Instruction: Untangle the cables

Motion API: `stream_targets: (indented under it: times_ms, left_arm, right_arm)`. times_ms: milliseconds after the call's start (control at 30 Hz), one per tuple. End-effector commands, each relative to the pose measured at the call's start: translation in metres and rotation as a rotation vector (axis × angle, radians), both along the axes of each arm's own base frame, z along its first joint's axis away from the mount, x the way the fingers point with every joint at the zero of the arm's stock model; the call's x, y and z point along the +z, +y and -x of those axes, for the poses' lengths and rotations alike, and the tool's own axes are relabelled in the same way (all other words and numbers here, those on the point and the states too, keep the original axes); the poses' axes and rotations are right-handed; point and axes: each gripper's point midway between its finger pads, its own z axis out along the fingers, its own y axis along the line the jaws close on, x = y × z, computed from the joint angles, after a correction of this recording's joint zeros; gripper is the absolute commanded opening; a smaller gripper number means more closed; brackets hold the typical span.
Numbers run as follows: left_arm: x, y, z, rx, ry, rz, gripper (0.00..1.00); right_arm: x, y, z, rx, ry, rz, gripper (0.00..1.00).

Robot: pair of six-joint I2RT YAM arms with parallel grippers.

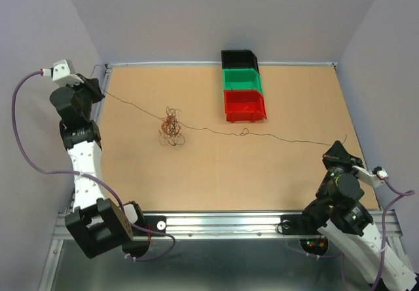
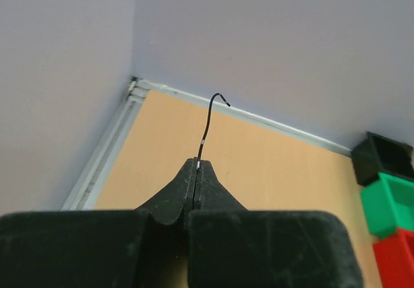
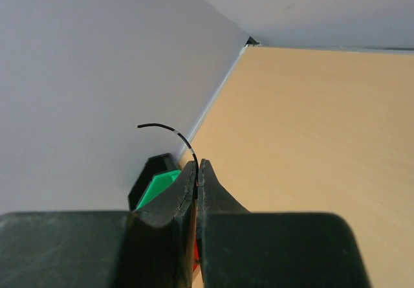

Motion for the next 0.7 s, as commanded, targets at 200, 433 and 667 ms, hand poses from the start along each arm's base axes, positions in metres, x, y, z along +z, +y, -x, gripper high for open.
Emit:
stream_targets:
  times_ms: [200,433,667]
  left_arm:
    - [0.09,-0.155,0.057,-0.454,-0.335,-0.246,0.0]
    - [0.133,-0.189,0.078,-0.617,-0.384,-0.276,0.0]
    - [0.181,-0.212,0.109,-0.72,-0.465,-0.255,0.0]
  right_arm:
    - [0.066,0.097,-0.04,0.474,-0.085,0.316,0.24]
    - [0.048,0.187,-0.091,0.775,0.075,0.55,1.0]
    - [0.061,0.344,-0.077,1.441,-0.311,0.793,1.0]
